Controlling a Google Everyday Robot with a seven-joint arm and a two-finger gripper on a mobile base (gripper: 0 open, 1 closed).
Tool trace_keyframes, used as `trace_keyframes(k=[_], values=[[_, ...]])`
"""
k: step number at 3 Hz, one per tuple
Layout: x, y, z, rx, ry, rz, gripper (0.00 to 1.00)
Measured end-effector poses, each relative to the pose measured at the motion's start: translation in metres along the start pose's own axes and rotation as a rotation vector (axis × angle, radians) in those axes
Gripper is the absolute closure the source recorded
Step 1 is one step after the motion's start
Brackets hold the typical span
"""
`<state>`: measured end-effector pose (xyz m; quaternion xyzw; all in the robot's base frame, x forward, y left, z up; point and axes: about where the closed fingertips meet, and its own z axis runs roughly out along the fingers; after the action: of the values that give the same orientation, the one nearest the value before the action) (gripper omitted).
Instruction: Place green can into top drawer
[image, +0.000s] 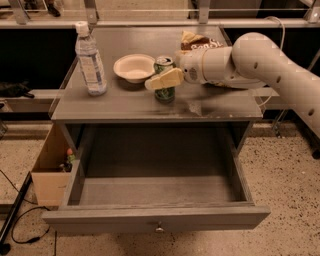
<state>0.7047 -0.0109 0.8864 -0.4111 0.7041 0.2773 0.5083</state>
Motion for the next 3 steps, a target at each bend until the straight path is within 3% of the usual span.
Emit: trace_keyframes(k=[3], values=[[0.0000, 0.0000, 0.0001, 0.000, 0.000, 0.000, 0.66]])
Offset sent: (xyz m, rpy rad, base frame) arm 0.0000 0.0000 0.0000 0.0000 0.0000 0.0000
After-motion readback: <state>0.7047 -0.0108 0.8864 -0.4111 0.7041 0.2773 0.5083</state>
